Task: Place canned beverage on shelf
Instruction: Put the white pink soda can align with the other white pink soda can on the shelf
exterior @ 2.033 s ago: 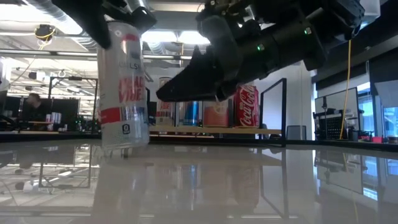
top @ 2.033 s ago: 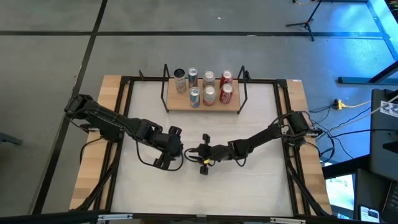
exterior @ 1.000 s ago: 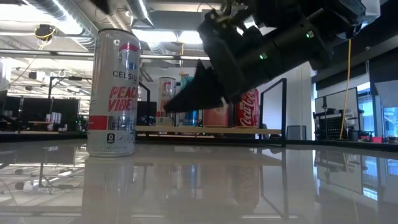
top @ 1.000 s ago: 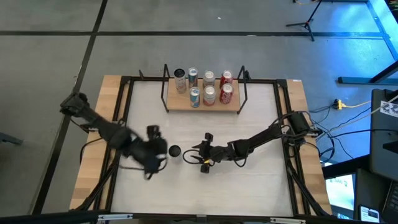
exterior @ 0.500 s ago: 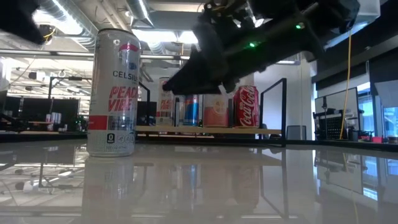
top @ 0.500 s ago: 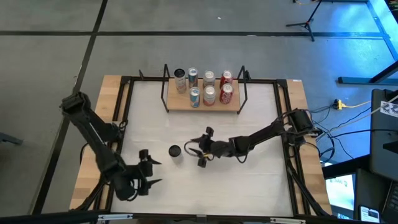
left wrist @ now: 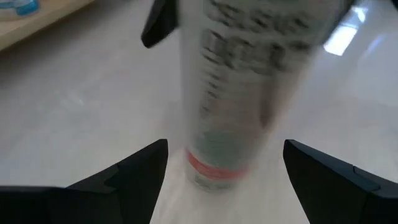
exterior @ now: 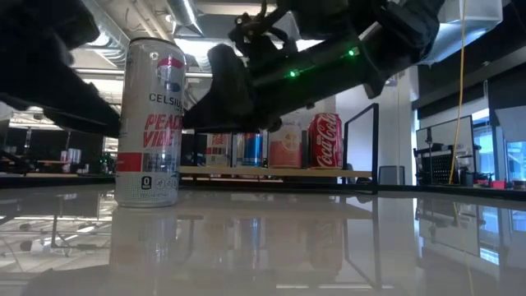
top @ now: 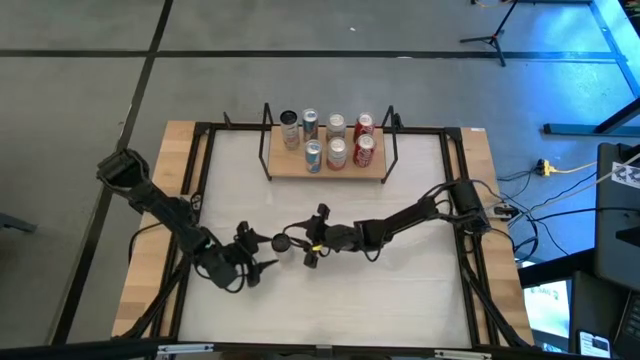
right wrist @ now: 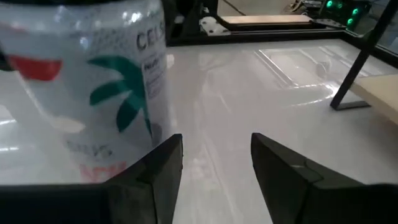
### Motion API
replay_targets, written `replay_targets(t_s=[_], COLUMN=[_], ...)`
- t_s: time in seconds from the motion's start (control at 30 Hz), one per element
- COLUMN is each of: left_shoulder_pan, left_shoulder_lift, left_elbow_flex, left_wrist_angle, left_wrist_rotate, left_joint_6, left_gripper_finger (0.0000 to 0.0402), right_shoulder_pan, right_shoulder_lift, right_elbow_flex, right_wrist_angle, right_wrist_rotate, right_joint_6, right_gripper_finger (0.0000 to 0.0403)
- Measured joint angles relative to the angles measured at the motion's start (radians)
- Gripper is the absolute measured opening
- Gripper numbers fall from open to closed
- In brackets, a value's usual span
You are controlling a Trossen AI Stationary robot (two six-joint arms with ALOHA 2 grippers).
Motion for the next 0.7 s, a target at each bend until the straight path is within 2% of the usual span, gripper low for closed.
replay_targets(t_s=[0.27,0.43,0.53,0.7], left_shoulder_pan=[0.068,0.070,0.070,0.056], left_shoulder_lift=[0.000,-0.001,-0.005,-0.006], left_elbow_flex=[0.000,0.000,0.000,0.000], left_wrist_angle=[-0.013,-0.031,-0.055,-0.079], left_wrist_rotate=[0.003,0.019,0.047,0.054], left_joint_6=[0.027,0.025,0.005,-0.001], left_gripper_finger=[0.0309,0.0309,0.0309,0.0309], right_shoulder_pan=[0.012,0.020,0.024,0.034], right_shoulder_lift=[-0.001,-0.003,-0.004,-0.007], right_elbow_flex=[0.011,0.011,0.011,0.011], right_wrist_angle=[-0.021,-0.055,-0.073,-0.116], right_wrist_rotate=[-0.005,0.004,-0.039,-0.047], right_joint_6=[0.009,0.038,0.065,0.085], right_gripper_finger=[0.0191,0.0191,0.0191,0.0191])
